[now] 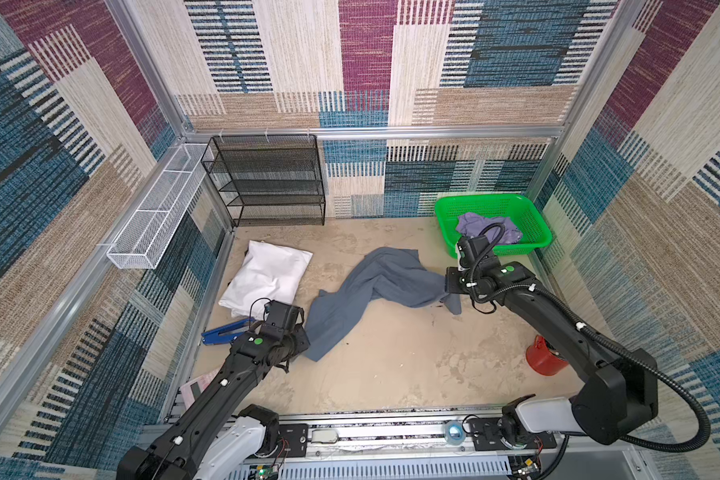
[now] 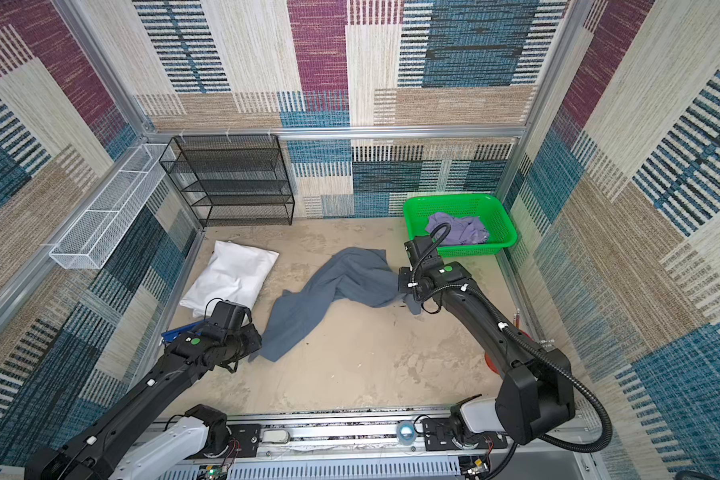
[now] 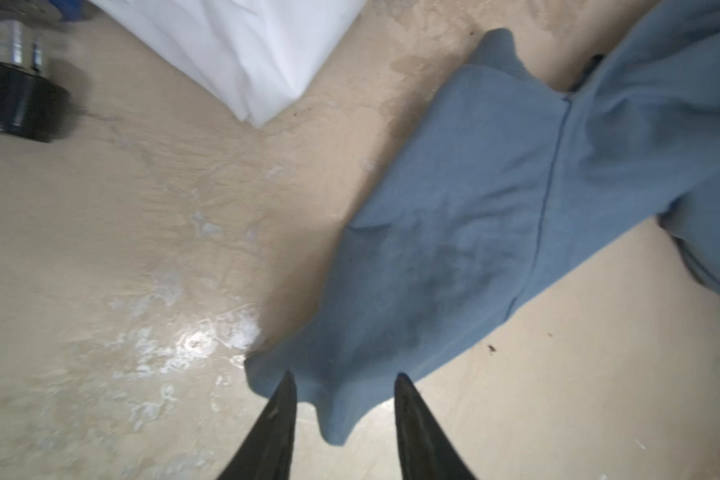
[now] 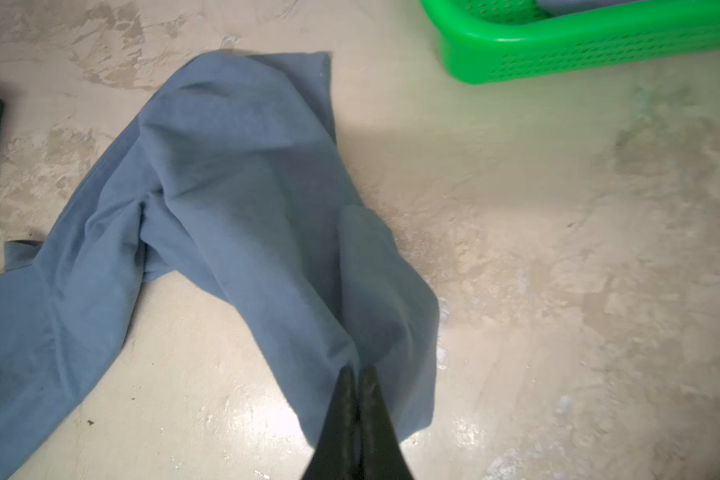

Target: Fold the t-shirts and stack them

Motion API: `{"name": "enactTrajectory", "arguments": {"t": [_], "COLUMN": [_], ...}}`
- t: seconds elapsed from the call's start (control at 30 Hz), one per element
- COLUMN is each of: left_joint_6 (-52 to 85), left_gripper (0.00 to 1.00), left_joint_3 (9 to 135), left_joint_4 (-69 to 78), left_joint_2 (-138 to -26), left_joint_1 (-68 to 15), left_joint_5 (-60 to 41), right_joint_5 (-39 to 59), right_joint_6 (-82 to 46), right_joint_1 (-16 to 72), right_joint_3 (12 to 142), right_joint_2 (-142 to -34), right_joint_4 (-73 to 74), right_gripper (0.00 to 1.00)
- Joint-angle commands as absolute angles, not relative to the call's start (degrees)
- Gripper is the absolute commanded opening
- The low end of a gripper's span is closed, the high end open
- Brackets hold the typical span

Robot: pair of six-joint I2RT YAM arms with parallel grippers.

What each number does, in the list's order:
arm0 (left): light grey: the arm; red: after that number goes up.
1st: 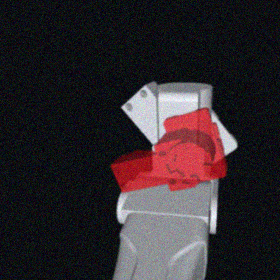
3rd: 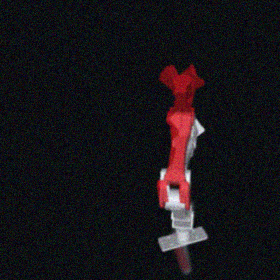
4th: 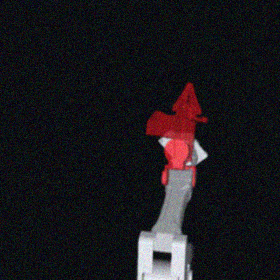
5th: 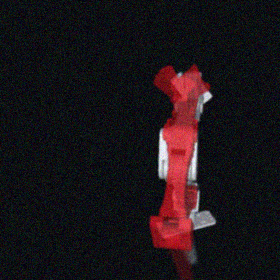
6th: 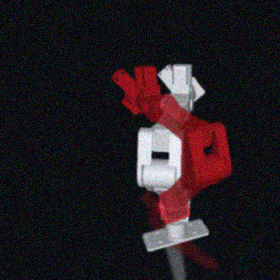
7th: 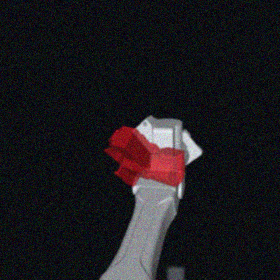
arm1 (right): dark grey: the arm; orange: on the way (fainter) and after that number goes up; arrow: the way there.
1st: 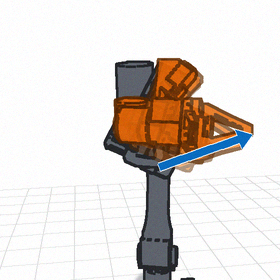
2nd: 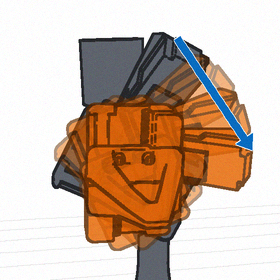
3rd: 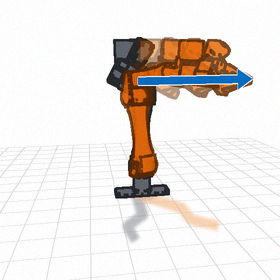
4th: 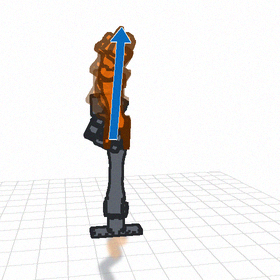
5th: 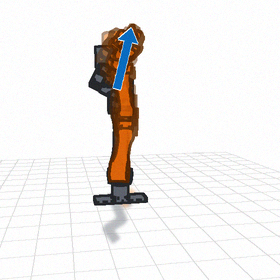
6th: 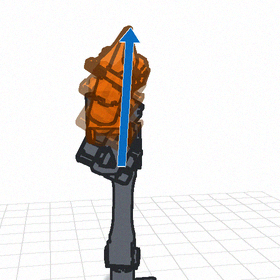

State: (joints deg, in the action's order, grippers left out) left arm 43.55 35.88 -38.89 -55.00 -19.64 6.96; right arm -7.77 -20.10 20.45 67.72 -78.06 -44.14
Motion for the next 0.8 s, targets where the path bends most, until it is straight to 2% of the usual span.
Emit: {"name": "enactTrajectory", "arguments": {"t": [0.0,0.1,0.23,0.53,0.77], "left_joint_6": [46.27,47.11,47.89,53.77,55.54], "left_gripper": [0.4,0.41,0.46,0.48,0.49], "left_joint_3": [35.99,33.81,34.47,32.83,30.54], "left_joint_4": [-42.06,-38.47,-40.38,-39.96,-33.52], "left_joint_2": [-56.4,-57.7,-61.02,-49.52,-56.85], "left_joint_1": [-19.69,-19.69,-19.66,-18.37,-8.9], "left_joint_5": [10.61,8.73,10.4,18.62,6.8], "right_joint_5": [-14.55,-13.89,-13.47,-12.3,-10.75], "right_joint_6": [-20.97,-19.92,-19.21,-18.44,-17.77], "right_joint_1": [19.82,19.34,19.34,18.63,18.63], "right_joint_3": [69.76,71.34,71.0,69.5,68.28], "right_joint_2": [-76.41,-77.15,-78.15,-77.98,-77.73], "right_joint_4": [-46.36,-46.2,-45.77,-44.92,-44.07], "right_gripper": [0.0,0.0,0.0,0.0,0.0]}}
